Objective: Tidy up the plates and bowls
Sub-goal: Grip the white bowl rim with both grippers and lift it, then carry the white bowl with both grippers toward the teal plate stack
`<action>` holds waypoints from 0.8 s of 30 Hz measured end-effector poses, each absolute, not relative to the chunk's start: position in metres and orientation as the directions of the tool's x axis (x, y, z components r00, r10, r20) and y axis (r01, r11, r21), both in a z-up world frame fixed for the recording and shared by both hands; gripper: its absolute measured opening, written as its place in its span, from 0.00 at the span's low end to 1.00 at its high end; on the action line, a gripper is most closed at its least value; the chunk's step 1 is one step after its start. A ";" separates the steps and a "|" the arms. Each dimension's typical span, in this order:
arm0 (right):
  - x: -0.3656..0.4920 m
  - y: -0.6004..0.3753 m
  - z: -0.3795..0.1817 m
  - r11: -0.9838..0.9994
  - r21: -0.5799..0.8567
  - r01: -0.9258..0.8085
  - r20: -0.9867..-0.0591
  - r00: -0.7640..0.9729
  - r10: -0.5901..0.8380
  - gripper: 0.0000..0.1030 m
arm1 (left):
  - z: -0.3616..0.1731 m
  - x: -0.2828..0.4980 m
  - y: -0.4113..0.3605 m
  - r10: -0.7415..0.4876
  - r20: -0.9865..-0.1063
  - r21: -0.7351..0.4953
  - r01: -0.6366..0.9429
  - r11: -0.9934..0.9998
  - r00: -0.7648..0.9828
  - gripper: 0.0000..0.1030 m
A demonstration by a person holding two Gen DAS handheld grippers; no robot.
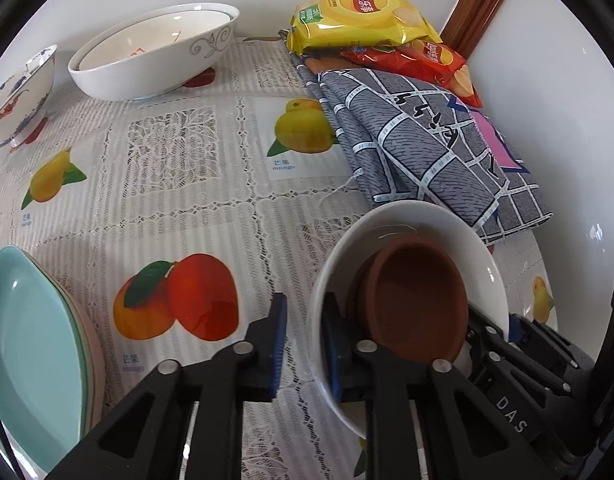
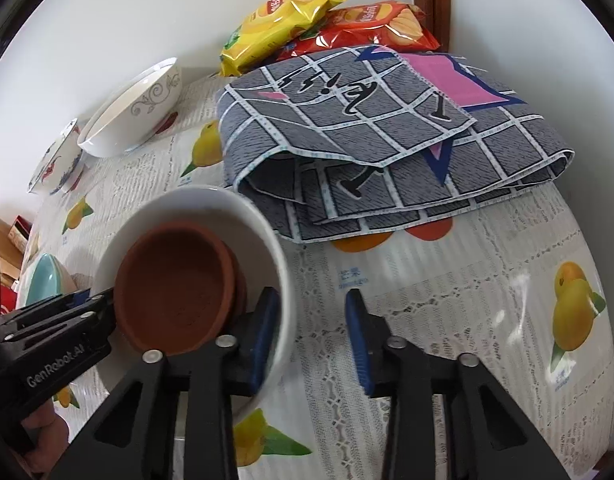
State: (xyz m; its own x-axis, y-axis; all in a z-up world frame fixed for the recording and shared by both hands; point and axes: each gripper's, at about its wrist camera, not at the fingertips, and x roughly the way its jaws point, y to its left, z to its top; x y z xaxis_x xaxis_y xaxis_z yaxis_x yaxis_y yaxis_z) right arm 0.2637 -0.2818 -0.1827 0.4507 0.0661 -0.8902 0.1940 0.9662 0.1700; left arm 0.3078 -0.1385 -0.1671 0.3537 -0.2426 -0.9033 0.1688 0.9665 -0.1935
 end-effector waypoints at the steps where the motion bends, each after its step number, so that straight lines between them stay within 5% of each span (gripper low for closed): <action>1: 0.264 -0.280 -0.182 0.964 0.178 0.196 -0.890 0.449 0.074 0.23 | -0.167 0.307 -0.140 -0.252 -0.901 -0.202 0.175 0.964 0.352 0.09; 5: 0.264 -0.275 -0.182 0.962 0.192 0.193 -0.884 0.460 0.084 0.11 | -0.165 0.307 -0.144 -0.242 -0.900 -0.188 0.178 0.966 0.362 0.09; 24: 0.245 -0.276 -0.152 0.952 0.190 0.240 -0.868 0.495 0.049 0.10 | -0.143 0.283 -0.137 -0.276 -0.880 -0.223 0.178 0.958 0.386 0.08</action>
State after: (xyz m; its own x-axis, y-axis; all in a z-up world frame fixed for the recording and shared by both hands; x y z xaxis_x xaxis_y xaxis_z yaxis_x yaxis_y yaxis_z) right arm 0.2448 -0.2757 -0.1520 0.4947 0.0485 -0.8677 0.2395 0.9522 0.1898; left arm 0.2826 -0.1369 -0.1429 0.3861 -0.2764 -0.8801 0.1780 0.9584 -0.2229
